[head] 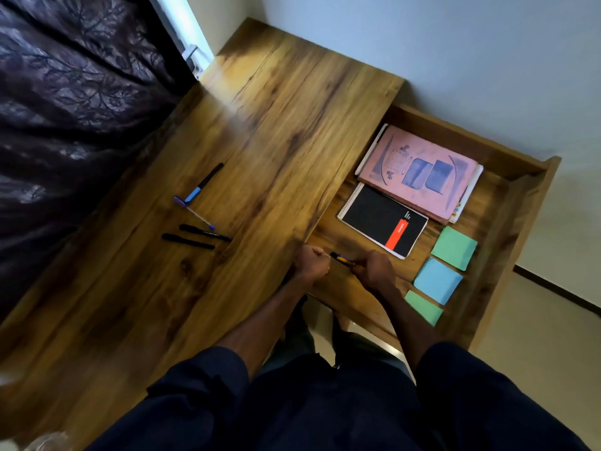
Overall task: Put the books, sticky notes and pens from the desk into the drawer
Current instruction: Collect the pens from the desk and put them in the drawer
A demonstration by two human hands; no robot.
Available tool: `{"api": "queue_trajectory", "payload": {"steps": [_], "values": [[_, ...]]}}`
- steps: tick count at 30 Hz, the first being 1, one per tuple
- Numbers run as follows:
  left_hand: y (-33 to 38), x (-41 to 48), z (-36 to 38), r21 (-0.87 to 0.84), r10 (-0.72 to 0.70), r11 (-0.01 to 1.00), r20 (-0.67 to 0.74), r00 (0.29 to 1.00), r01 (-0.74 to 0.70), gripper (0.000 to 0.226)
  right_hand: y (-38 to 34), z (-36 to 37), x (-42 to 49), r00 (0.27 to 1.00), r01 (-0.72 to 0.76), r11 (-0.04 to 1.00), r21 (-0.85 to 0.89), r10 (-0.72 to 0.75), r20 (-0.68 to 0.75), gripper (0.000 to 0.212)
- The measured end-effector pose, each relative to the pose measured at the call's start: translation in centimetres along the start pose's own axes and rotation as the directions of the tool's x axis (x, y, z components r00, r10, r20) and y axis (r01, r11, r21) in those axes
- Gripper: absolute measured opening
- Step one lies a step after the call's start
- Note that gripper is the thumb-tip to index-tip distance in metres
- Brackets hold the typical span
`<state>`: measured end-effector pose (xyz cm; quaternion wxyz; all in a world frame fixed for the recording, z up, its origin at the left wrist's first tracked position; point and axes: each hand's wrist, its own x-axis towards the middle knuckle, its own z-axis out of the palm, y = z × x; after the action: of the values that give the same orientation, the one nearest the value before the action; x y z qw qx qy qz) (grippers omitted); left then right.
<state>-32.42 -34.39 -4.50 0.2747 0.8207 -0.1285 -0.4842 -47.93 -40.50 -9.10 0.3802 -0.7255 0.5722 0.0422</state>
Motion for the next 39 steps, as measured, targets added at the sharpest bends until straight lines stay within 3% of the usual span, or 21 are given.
{"api": "queue_trajectory", "payload": {"steps": [4, 8, 11, 17, 23, 32, 35, 39], "values": [[-0.6, 0.1, -0.8, 0.038, 0.025, 0.999, 0.004, 1.000, -0.025, 0.019, -0.4, 3.0, 0.9, 0.998, 0.046, 0.997, -0.061, -0.043, 0.052, 0.015], [-1.5, 0.3, -1.5, 0.044, 0.004, 0.999, 0.017, 1.000, -0.004, 0.008, -0.2, 4.7, 1.4, 0.998, 0.033, 0.998, -0.054, -0.030, 0.060, 0.012], [-1.9, 0.4, -1.7, 0.048, 0.004, 0.999, 0.027, 1.000, -0.006, 0.012, -0.5, 4.6, 1.6, 0.998, 0.023, 0.998, -0.062, -0.020, 0.052, 0.011], [-1.5, -0.4, -1.4, 0.091, 0.038, 0.995, 0.034, 0.999, -0.041, 0.020, -0.5, 2.3, 1.7, 1.000, -0.001, 1.000, -0.007, 0.001, -0.001, 0.023], [-1.6, -0.7, -0.8, 0.171, 0.045, 0.984, 0.067, 0.997, -0.056, 0.022, -0.1, 1.7, 2.5, 1.000, -0.015, 0.998, -0.060, 0.014, -0.027, 0.033], [-2.0, -0.4, -1.1, 0.162, 0.042, 0.985, 0.075, 0.996, -0.054, 0.021, -1.0, 2.4, 3.2, 0.999, 0.012, 0.996, -0.084, -0.009, 0.040, 0.025], [-1.9, -0.5, -1.2, 0.139, 0.048, 0.989, 0.073, 0.996, -0.058, 0.008, -0.6, 2.9, 3.2, 0.999, 0.015, 0.997, -0.074, -0.011, 0.048, 0.021], [-2.0, -0.5, -1.2, 0.128, 0.051, 0.990, 0.072, 0.996, -0.060, 0.009, -0.5, 3.1, 2.9, 0.999, 0.022, 0.998, -0.058, -0.021, 0.029, 0.012]]}}
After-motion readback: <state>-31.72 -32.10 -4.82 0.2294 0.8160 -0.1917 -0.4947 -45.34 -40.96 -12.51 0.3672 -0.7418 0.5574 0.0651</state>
